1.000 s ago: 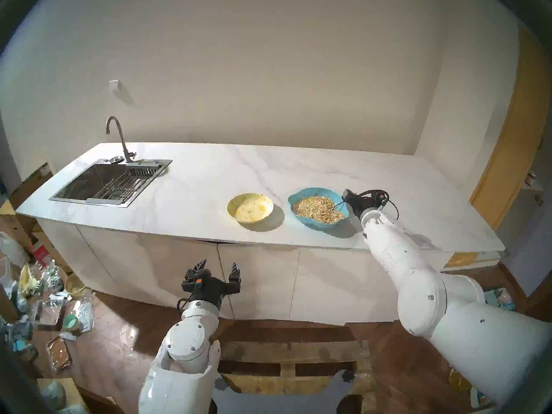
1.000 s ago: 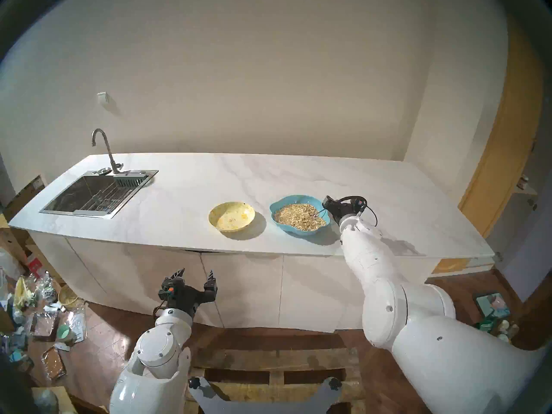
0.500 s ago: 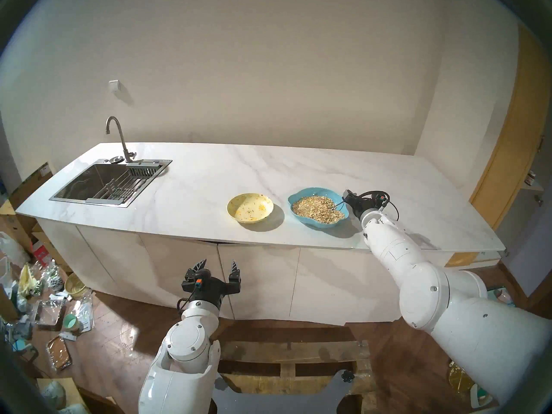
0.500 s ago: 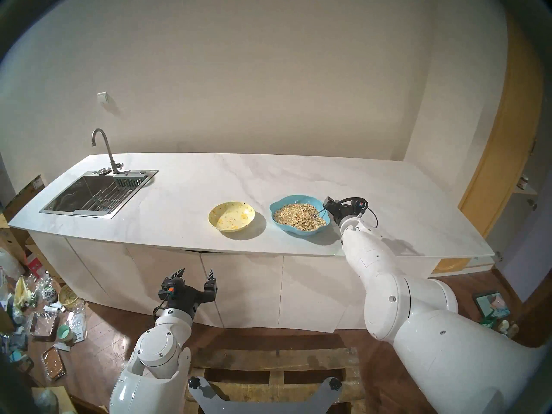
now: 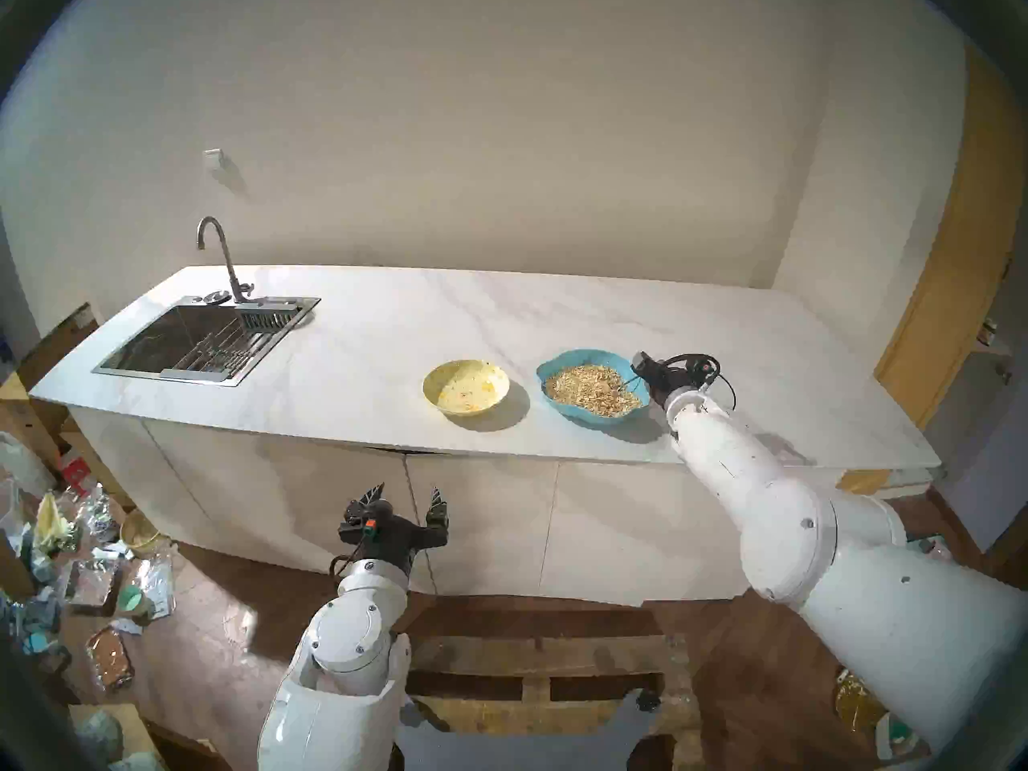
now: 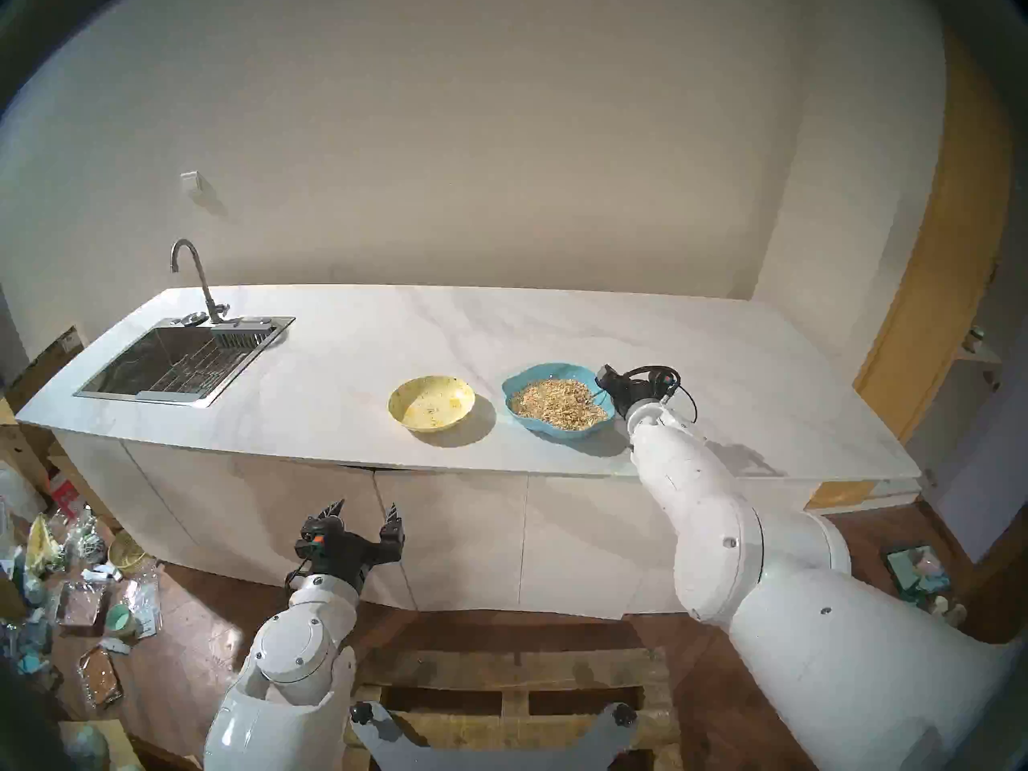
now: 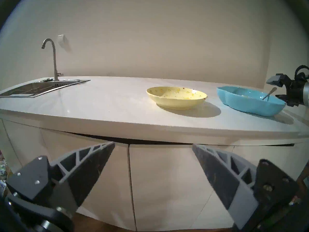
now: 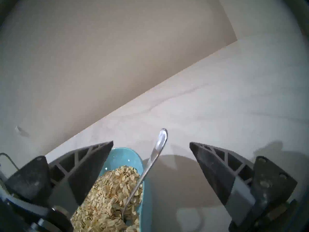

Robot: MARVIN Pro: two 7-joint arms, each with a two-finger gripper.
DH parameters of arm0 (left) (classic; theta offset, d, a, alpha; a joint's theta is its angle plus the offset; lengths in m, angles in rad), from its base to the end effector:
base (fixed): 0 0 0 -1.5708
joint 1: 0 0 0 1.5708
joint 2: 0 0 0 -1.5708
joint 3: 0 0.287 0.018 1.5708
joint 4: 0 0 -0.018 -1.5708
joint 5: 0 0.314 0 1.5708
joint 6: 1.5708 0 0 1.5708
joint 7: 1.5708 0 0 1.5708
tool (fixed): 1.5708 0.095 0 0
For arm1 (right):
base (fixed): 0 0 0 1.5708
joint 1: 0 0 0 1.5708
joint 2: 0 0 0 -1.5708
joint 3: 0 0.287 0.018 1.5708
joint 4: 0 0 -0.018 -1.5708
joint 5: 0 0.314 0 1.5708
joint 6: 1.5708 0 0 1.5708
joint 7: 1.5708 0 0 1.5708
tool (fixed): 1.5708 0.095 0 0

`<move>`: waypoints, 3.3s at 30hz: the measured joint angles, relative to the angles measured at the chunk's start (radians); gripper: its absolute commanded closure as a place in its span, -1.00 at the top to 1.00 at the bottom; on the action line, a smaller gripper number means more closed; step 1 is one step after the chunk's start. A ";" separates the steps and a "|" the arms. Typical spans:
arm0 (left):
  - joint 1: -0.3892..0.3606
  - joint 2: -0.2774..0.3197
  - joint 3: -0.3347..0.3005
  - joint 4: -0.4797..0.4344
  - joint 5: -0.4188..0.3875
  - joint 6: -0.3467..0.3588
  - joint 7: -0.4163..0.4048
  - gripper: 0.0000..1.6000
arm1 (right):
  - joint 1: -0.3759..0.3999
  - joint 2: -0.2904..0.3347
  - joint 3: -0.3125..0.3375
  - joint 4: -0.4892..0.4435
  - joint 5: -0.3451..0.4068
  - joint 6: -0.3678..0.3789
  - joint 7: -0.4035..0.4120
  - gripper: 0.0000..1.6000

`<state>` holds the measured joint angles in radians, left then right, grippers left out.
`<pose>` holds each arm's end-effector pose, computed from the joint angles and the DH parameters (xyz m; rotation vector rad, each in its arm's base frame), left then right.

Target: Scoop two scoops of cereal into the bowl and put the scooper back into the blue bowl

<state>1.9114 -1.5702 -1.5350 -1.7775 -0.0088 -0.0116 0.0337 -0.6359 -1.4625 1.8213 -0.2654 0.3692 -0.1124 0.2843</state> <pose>0.3240 -0.0118 -0.3479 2.3448 0.0174 2.0733 0.6159 -0.0837 -0.2973 -2.0430 0.5629 -1.7907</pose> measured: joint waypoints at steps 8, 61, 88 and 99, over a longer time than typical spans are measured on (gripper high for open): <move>0.000 0.000 0.000 0.000 0.000 0.000 0.000 1.00 | 0.018 0.000 0.007 0.029 0.002 0.000 -0.002 1.00; 0.000 0.000 0.000 0.000 0.000 0.000 0.000 1.00 | 0.116 0.014 0.159 0.147 0.078 0.110 -0.061 -1.00; 0.000 0.000 0.000 0.000 0.000 0.000 0.000 1.00 | 0.120 -0.009 0.066 0.111 -0.001 0.062 -0.019 -1.00; 0.000 0.000 0.000 0.000 0.000 0.000 0.000 1.00 | 0.113 -0.021 0.040 0.074 -0.028 0.036 -0.006 -1.00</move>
<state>1.9113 -1.5702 -1.5350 -1.7771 -0.0088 -0.0117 0.0340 -0.5230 -1.4830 1.8610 -0.1916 0.3416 -0.0768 0.2779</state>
